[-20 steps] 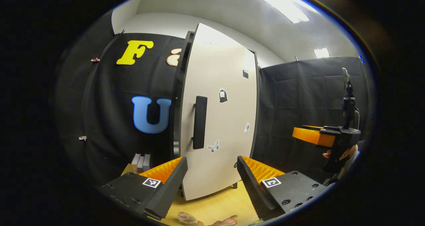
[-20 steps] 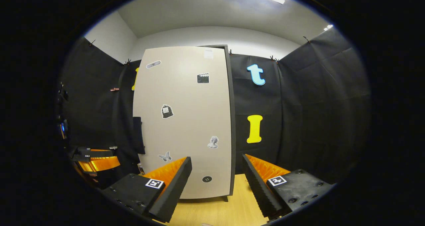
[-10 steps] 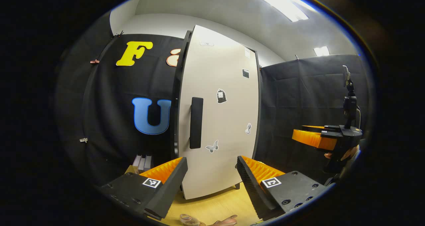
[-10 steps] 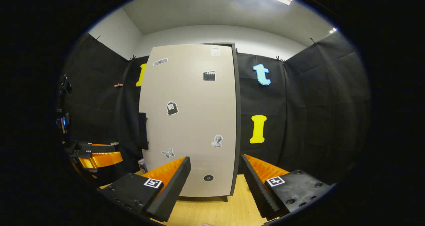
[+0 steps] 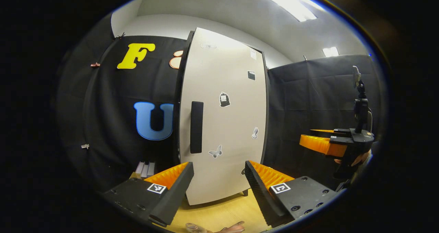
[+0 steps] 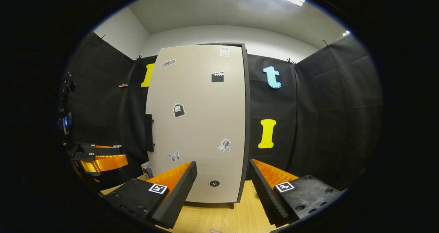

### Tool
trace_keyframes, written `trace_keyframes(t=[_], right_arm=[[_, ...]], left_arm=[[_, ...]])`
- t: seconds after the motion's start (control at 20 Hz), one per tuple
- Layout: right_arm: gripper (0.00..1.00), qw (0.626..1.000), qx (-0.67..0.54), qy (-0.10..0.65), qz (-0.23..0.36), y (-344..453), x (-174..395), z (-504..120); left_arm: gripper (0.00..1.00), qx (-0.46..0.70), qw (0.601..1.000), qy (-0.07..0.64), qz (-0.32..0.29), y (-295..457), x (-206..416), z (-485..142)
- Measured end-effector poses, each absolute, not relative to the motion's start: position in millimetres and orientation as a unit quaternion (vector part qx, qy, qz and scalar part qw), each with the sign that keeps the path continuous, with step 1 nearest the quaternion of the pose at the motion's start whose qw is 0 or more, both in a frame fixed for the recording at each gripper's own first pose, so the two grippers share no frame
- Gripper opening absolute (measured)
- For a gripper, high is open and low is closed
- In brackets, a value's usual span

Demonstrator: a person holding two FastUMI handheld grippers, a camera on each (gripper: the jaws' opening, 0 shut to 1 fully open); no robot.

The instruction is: Open the cabinet door with the right hand, grasp the bottle in the cabinet with the left hand and place it on the coaster, then close the cabinet door with the right hand.

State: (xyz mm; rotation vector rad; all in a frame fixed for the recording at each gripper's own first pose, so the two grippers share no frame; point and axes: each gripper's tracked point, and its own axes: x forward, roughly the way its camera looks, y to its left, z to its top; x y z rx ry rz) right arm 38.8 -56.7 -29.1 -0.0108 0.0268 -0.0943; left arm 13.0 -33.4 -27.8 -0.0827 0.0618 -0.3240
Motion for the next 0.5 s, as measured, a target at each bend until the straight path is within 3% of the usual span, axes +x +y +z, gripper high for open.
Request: trace_keyframes(t=[0.5], right_arm=[[0.98,0.999,-0.008,0.018,-0.043,-59.0,50.1,-31.8]], left_arm=[[0.95,-0.046,0.986,0.032,-0.158,-33.8,21.5,-25.6]])
